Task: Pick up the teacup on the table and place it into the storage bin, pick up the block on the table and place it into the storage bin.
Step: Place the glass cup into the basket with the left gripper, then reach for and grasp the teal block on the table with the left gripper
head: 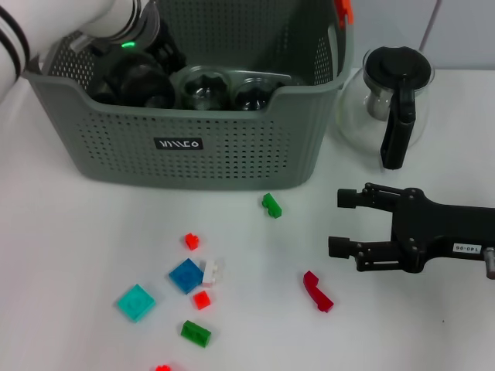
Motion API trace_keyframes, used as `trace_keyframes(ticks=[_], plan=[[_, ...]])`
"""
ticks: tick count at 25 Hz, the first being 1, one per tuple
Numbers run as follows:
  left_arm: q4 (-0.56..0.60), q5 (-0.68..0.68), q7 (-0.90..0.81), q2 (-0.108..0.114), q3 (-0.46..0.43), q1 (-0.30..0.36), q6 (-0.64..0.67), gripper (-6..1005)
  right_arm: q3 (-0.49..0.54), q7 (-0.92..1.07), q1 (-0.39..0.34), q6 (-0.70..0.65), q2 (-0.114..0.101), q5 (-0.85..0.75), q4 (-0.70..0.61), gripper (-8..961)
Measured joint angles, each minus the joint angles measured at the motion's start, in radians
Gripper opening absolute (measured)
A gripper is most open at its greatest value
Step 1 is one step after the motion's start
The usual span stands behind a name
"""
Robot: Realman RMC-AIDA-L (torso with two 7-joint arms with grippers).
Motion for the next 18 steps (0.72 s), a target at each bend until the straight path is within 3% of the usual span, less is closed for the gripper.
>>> trace_keyframes(ticks=[4,7,12,16,18], plan=[[-0.152,-0.109,0.008,-0.004,-0.004,0.049,0.100,500,0.000,-0.001,0.000,-0.003,0.000,0.000,0.000,940],[-0.321,-0.326,0.029,0.017,-0.035,0.114,0.225,499,0.000,-0.002,-0.001,-0.005,0.000,0.000,0.000,940],[-0.475,-0.750,0.031,0.079,-0.202,0.196,0.467,497,0.000,-0.002,-0.002,-0.011,-0.002,0.000,0.000,940],[-0.498,-1.021,0.027,0.104,-0.395,0.267,0.686,495,0.000,0.001,-0.002,-0.021,-0.001,-0.001,0.000,941],[-0.499,-1.119,0.036,0.118,-0.450,0.311,0.803,494,0.000,0.004,-0.003,-0.025,-0.001,-0.002,0.000,941]])
